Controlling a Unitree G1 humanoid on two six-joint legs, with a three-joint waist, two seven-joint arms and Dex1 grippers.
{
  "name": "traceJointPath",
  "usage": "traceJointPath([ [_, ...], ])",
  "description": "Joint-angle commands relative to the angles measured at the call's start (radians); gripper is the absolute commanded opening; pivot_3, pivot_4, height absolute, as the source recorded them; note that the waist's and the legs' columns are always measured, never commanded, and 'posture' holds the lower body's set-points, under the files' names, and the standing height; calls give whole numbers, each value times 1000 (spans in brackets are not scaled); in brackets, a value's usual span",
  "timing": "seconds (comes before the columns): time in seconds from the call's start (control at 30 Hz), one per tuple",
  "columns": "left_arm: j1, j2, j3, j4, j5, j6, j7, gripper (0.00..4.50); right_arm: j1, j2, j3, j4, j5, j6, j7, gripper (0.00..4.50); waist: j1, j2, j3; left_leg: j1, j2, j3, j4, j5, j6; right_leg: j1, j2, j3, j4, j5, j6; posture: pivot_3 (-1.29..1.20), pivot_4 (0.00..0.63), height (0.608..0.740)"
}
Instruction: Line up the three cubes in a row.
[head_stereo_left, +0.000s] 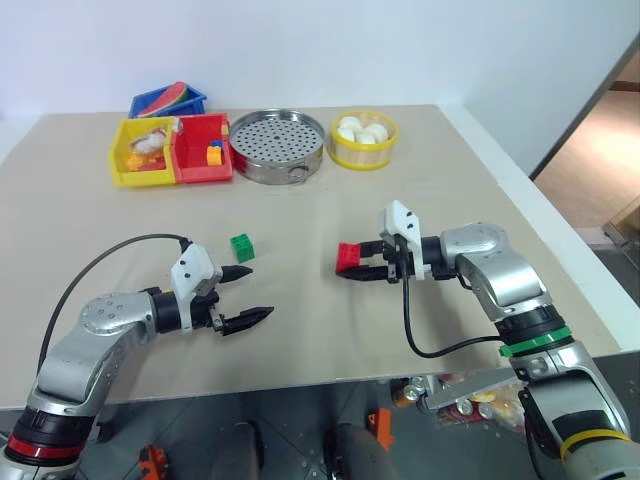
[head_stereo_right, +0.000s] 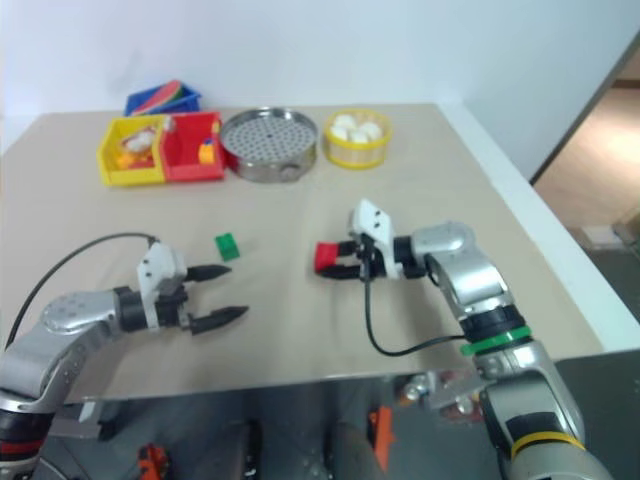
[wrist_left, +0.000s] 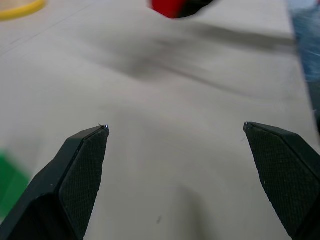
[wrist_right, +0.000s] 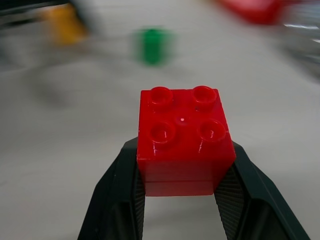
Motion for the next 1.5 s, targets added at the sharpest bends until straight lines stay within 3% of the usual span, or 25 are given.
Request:
traceJointPath([
  [0.03, 21, 2, 56, -76, -9, 10, 52, 4500, -64, 19, 47, 156, -68, -157, 113, 1595, 5, 0, 0, -1, 0, 0, 0, 0, 0, -1, 0, 0, 0, 0, 0, 0, 150, 740],
  [0.33, 74, -8, 75, -157, -32, 48, 125, 4500, -171, 106, 25, 467, -130, -340, 159, 1595, 5, 0, 0, 0, 0, 1, 0, 0, 0, -1, 0, 1, 0, 1, -1, 0, 150, 740],
  [0.57, 68, -1, 70, -160, -37, 51, 133, 4500, -189, 111, 18, 555, -159, -394, 191, 1595, 5, 0, 0, 0, 0, 1, 0, 0, 0, -1, 0, 1, 0, 0, -1, 0, 150, 740],
  [0.73, 49, 0, 56, -156, -39, 58, 133, 4500, -192, 102, 6, 585, -176, -414, 204, 3311, 5, 0, 0, 1, 0, 1, 0, 0, 0, -1, 0, 1, 1, 0, -1, 0, 150, 740],
  [0.83, 33, -8, 78, -141, -50, 79, 156, 4500, -183, 87, -22, 533, -152, -407, 212, 4334, 5, 0, 0, 1, 0, 1, 0, 0, 0, 0, 0, 1, 1, 1, -2, 0, 150, 740],
  [0.87, 23, -11, 89, -134, -49, 88, 172, 4500, -179, 79, -30, 507, -145, -399, 216, 4457, 5, 0, 0, 1, 0, 1, 0, 0, 0, 0, 0, 1, 1, 1, -2, 0, 150, 740],
  [1.1, -143, 15, 146, -37, -9, 194, 314, 4500, -98, 42, -120, 139, -33, -175, 157, 4457, 6, 0, 0, 1, 0, 0, 0, 0, 0, 0, 1, 1, 1, 2, -1, 0, 150, 740],
  [1.27, -263, 97, 101, 145, 32, 121, 172, 4500, -14, 27, -122, -102, 2, -77, 100, 4457, 5, 1, 0, 1, 0, 0, -1, -1, -1, -1, 1, 0, 1, 0, 0, 0, 150, 740],
  [1.4, -388, 131, -5, 369, 89, 26, -23, 4500, -5, 28, -120, -133, -13, -102, 68, 4457, 6, 1, 0, 1, 0, 1, -1, -1, -1, -1, 1, 0, 1, 0, -1, 0, 150, 740],
  [1.5, -469, 104, -29, 490, 78, 21, -115, 4500, -6, 26, -118, -132, -26, -131, 44, 4457, 6, 1, 0, 1, 0, 2, -1, -1, -1, -1, 0, 0, 1, 0, -2, 0, 150, 740],
])
